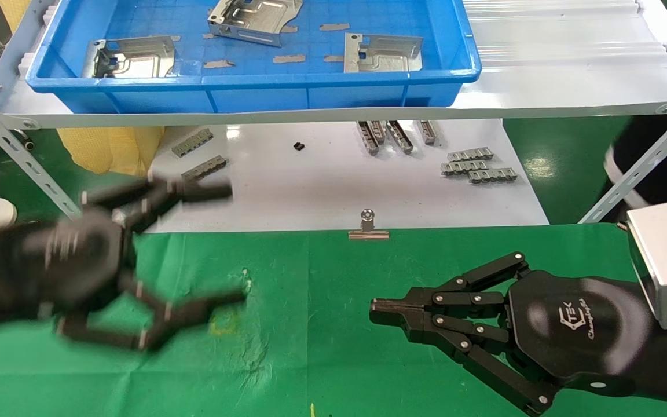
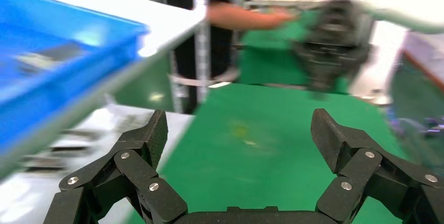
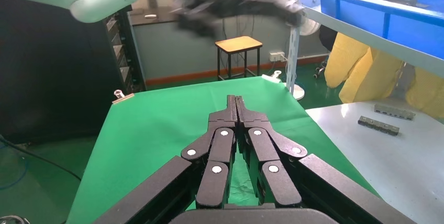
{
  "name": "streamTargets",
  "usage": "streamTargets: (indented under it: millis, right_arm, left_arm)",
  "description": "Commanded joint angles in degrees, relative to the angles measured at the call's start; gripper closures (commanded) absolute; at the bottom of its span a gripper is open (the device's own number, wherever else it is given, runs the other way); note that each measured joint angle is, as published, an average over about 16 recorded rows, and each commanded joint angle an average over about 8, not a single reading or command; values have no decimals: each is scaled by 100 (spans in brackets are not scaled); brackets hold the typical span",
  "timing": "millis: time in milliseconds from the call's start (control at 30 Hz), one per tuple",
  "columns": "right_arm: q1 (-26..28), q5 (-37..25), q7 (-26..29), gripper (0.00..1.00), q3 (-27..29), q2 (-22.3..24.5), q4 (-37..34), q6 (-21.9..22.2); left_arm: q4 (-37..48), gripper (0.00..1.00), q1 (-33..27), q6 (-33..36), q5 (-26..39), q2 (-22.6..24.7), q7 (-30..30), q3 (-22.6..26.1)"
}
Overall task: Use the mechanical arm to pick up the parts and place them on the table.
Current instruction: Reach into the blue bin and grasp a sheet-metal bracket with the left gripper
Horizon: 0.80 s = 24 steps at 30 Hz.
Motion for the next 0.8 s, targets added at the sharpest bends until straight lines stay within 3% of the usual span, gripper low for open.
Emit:
streamTargets:
  millis: [33,333,600,700,733,800]
  right_arm:
    - [1,0,-1,100,-1,0,-1,0]
    - [2,2,-2,100,-4,1,-1,0]
    - [2,4,-3,100,-6,2,-2,1]
    - [3,5,-4,97,-7,2,-2,2]
    - [3,5,-4,91,-8,3,-2,2]
    - [3,5,-4,66,-8,3,-2,2]
  left_arm:
    - [78,0,-307,-165,147,89,-125,39]
    - [2517,0,-2709,-1141,1902,1600,-346,880]
    - [5095,2,-4082,-2683,2885,2889,-223,1302]
    - [5790,36,-4329,-3415,3135,3298,-266,1424]
    - [5969,48,-4381,-3638,3199,3415,-288,1458]
    - [6223,73,-4438,-3997,3288,3599,-332,1508]
